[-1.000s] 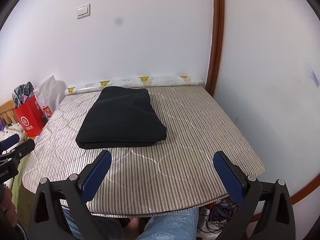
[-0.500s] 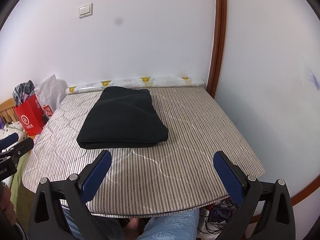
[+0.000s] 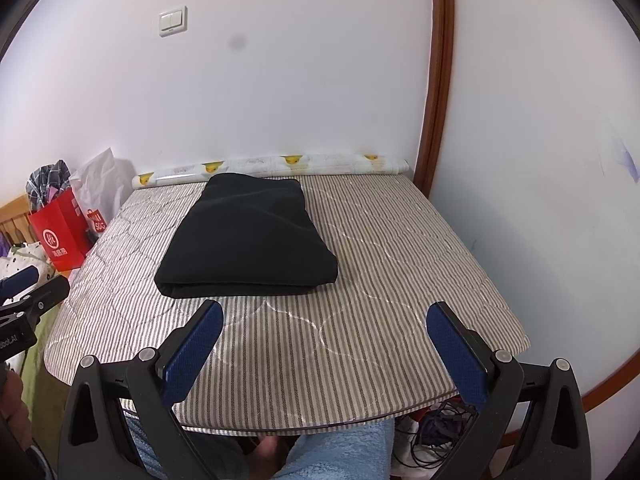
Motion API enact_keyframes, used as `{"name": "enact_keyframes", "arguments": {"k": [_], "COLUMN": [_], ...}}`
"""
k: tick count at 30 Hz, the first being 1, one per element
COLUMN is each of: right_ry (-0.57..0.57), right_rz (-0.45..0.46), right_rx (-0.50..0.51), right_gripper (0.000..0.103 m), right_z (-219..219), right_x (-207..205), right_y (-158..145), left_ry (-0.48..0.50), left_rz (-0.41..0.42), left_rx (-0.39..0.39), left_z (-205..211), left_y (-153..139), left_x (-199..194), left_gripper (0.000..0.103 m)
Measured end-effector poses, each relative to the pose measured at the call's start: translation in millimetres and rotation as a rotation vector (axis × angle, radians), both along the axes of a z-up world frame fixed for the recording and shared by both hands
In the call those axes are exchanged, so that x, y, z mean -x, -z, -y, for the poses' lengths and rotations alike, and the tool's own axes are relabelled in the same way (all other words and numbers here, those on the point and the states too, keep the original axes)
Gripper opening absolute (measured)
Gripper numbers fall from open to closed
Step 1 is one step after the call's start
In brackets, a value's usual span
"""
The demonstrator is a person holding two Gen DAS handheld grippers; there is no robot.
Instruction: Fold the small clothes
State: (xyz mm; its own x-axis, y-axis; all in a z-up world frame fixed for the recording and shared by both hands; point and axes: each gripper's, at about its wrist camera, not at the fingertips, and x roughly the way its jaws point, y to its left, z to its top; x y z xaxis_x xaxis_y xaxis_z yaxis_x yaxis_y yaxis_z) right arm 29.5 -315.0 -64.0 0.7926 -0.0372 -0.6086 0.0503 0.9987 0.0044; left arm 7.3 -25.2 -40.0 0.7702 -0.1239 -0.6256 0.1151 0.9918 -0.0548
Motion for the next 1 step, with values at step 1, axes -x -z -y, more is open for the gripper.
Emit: {"name": "enact_keyframes", "arguments": {"k": [1], "right_ry": [0.002], "right_rz": [0.002], "right_rx": [-0.009], "right_gripper": [0.100], "right_z": [1.0], "right_x": [-0.7], "right_y": [0.2], "left_ry": [-0.002], "left_rz": [-0.001], "left_rx": [-0.002], "left_z": [-0.3], "left_y": [0.8], "left_x": [-1.4], "left_gripper": [0.088]}}
